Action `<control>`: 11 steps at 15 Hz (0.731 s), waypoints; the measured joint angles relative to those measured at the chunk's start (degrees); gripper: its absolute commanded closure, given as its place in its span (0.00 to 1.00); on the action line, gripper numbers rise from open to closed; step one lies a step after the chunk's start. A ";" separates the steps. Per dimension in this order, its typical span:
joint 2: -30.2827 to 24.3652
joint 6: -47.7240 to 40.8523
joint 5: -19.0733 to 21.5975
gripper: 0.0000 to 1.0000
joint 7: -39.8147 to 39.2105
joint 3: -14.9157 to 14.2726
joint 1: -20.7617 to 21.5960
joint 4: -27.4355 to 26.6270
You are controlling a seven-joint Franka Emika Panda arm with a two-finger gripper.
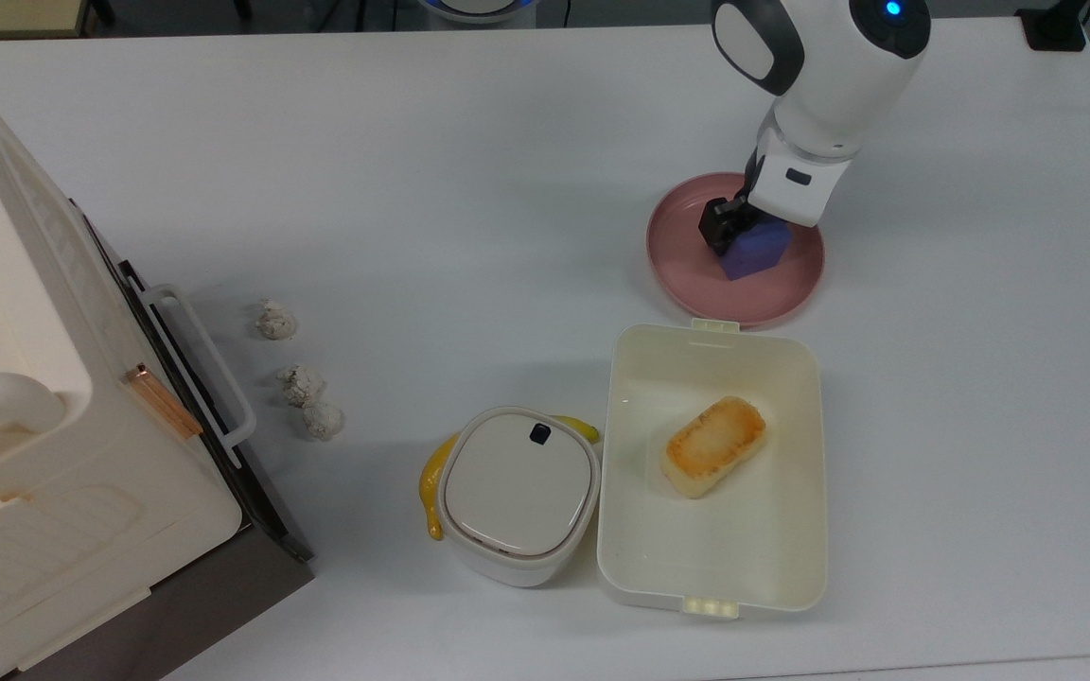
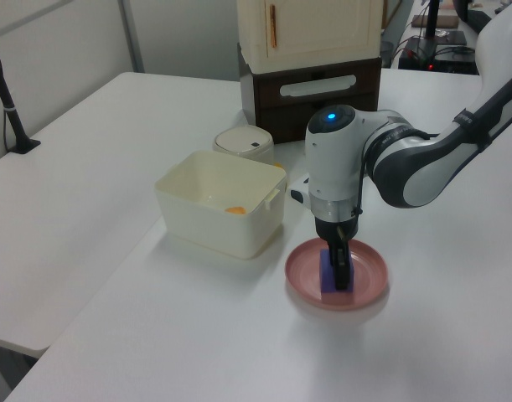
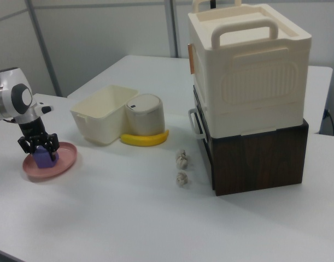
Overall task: Put the cube on the table
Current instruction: 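Lower the gripper and close it on the purple cube, then carry the cube off the plate and lower it onto the table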
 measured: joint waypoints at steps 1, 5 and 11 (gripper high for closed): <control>-0.07 0.00 0.00 1.00 0.66 0.00 -0.12 0.11; -3.03 -3.62 0.01 0.99 2.89 -0.14 -2.52 1.79; -7.99 -9.85 0.15 0.76 -0.33 -7.30 -9.60 1.51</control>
